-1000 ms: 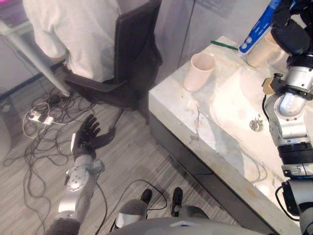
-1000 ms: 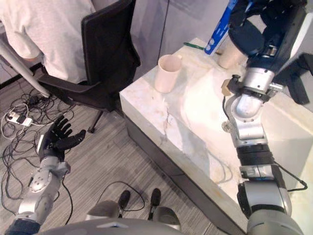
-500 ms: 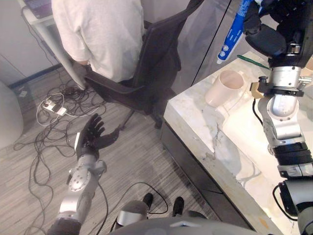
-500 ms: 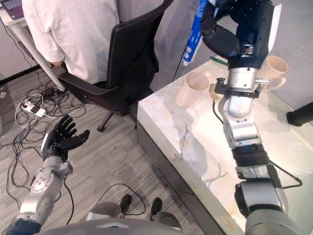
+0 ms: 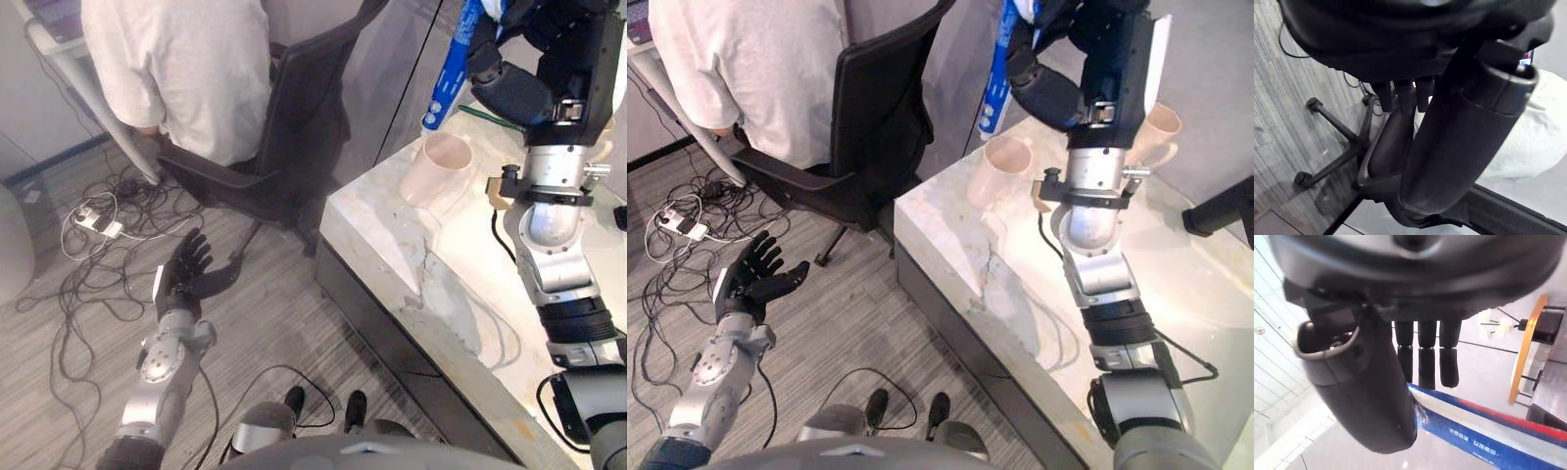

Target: Organize the bathroom.

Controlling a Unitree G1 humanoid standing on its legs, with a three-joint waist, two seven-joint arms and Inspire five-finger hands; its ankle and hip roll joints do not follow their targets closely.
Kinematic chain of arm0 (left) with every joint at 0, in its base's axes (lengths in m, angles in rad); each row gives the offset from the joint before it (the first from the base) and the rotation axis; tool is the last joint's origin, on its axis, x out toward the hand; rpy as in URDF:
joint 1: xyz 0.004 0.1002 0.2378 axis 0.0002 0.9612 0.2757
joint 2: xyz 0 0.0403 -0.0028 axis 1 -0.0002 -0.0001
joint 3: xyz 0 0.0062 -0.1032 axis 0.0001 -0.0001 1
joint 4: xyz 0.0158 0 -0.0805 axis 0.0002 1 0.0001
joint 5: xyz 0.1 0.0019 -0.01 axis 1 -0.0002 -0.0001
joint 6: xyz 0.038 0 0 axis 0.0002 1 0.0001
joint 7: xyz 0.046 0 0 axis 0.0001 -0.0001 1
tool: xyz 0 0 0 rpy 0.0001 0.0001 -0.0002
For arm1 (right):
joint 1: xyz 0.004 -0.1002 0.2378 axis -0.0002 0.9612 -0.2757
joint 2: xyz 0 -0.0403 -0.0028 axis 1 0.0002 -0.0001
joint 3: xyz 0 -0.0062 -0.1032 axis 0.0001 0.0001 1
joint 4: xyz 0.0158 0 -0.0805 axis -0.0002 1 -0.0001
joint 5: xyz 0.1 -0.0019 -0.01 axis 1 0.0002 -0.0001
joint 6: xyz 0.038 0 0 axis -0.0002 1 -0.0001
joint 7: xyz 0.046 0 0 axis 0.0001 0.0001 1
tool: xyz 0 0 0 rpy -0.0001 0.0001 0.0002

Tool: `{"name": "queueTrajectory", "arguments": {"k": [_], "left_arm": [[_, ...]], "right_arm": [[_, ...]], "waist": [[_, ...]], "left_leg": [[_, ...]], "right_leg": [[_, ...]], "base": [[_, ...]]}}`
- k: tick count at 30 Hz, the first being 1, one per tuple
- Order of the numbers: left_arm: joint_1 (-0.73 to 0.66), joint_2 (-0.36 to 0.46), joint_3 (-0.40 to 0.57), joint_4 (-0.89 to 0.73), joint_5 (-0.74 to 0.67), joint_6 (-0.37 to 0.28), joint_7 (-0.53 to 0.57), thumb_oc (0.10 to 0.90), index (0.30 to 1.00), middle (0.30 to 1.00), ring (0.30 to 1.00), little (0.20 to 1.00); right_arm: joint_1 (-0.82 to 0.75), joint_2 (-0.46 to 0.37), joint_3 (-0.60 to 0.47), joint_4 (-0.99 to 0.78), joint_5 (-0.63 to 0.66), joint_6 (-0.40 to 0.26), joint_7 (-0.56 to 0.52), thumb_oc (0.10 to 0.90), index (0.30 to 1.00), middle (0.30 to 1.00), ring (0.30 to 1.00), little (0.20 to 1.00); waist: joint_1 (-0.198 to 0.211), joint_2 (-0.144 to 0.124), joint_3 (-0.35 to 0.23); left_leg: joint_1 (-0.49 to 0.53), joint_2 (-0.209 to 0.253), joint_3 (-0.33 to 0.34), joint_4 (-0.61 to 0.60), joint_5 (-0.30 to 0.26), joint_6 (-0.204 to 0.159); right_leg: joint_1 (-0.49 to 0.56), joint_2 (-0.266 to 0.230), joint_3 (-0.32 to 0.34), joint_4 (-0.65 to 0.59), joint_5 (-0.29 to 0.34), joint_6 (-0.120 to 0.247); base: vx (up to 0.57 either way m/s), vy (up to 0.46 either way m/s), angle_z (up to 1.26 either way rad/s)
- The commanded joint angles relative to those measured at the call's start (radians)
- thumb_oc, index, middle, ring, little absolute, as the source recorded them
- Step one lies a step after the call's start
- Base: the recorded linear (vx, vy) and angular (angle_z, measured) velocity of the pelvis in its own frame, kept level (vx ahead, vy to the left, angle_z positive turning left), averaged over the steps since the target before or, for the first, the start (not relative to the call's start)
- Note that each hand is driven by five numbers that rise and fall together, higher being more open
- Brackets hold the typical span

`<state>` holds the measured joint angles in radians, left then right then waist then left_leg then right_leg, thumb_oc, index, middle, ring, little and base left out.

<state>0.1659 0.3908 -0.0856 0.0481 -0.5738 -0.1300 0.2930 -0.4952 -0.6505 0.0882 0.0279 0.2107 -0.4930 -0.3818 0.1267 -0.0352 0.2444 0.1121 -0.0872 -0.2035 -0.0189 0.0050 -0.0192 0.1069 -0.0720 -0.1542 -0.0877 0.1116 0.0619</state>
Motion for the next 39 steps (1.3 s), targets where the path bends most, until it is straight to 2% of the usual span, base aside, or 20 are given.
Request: {"name": "queueTrajectory", "arguments": {"k": [1,6,10,14,27,32,38,39], "left_arm": [[-0.030,0.023,0.009,-0.093,0.067,-0.083,-0.006,0.800,0.900,0.900,0.900,0.900],[-0.026,0.021,0.016,-0.084,0.079,-0.072,0.002,0.800,0.900,0.900,0.900,0.900],[-0.016,0.019,0.024,-0.076,0.086,-0.070,0.000,0.800,0.900,0.900,0.900,0.900],[0.000,0.021,0.034,-0.068,0.095,-0.074,-0.004,0.800,0.900,0.900,0.900,0.900],[0.030,0.023,0.047,-0.066,0.102,-0.064,-0.027,0.800,0.900,0.900,0.900,0.900],[0.032,0.025,0.048,-0.068,0.100,-0.054,-0.044,0.800,0.900,0.900,0.900,0.900],[0.034,0.021,0.049,-0.085,0.108,-0.041,-0.044,0.800,0.900,0.900,0.900,0.900],[0.035,0.017,0.049,-0.082,0.112,-0.044,-0.043,0.800,0.900,0.900,0.900,0.900]], "right_arm": [[-0.043,-0.006,-0.082,-0.074,0.026,-0.084,-0.037,0.400,0.300,0.300,0.300,0.300],[-0.016,0.020,-0.089,-0.066,0.001,-0.088,-0.037,0.400,0.300,0.300,0.300,0.300],[-0.009,0.022,-0.087,-0.043,-0.011,-0.104,-0.047,0.400,0.300,0.300,0.300,0.300],[-0.007,0.022,-0.093,-0.017,-0.016,-0.131,-0.063,0.400,0.300,0.300,0.300,0.300],[0.007,0.006,-0.118,0.015,-0.013,-0.144,-0.089,0.400,0.300,0.300,0.300,0.300],[0.008,0.000,-0.125,0.030,0.000,-0.121,-0.088,0.400,0.300,0.300,0.300,0.300],[0.071,0.035,-0.131,0.018,0.019,-0.086,-0.064,0.400,0.300,0.300,0.300,0.300],[0.099,0.052,-0.131,0.014,0.020,-0.089,-0.053,0.452,0.378,0.378,0.378,0.378]], "waist": [[-0.020,-0.032,-0.127],[-0.028,-0.034,-0.127],[-0.026,-0.029,-0.131],[-0.018,-0.027,-0.129],[0.003,-0.027,-0.123],[0.009,-0.027,-0.122],[0.000,-0.027,-0.113],[-0.005,-0.027,-0.111]], "left_leg": [[-0.033,-0.026,0.084,0.166,-0.171,0.003],[-0.038,-0.032,0.086,0.164,-0.160,0.003],[-0.031,-0.028,0.087,0.164,-0.173,0.005],[-0.033,-0.027,0.086,0.163,-0.176,0.004],[-0.052,-0.018,0.078,0.183,-0.165,-0.004],[-0.069,-0.013,0.074,0.202,-0.150,-0.010],[-0.085,-0.006,0.083,0.227,-0.149,-0.013],[-0.084,-0.007,0.087,0.227,-0.154,-0.011]], "right_leg": [[-0.040,0.049,0.033,0.027,-0.117,0.045],[-0.047,0.048,0.044,0.024,-0.105,0.045],[-0.040,0.053,0.048,0.018,-0.110,0.046],[-0.034,0.053,0.046,0.017,-0.114,0.045],[-0.020,0.051,0.017,0.033,-0.135,0.036],[-0.018,0.056,0.010,0.046,-0.149,0.030],[-0.019,0.057,0.009,0.060,-0.162,0.024],[-0.018,0.055,0.010,0.060,-0.162,0.025]], "base": [[0.04,-0.024,-0.01],[0.05,-0.028,0.01],[0.07,-0.033,-0.10],[0.07,-0.047,-0.04],[0.07,-0.045,0.03],[0.07,-0.048,0.11],[0.02,-0.018,0.05],[0.00,0.000,0.00]]}}
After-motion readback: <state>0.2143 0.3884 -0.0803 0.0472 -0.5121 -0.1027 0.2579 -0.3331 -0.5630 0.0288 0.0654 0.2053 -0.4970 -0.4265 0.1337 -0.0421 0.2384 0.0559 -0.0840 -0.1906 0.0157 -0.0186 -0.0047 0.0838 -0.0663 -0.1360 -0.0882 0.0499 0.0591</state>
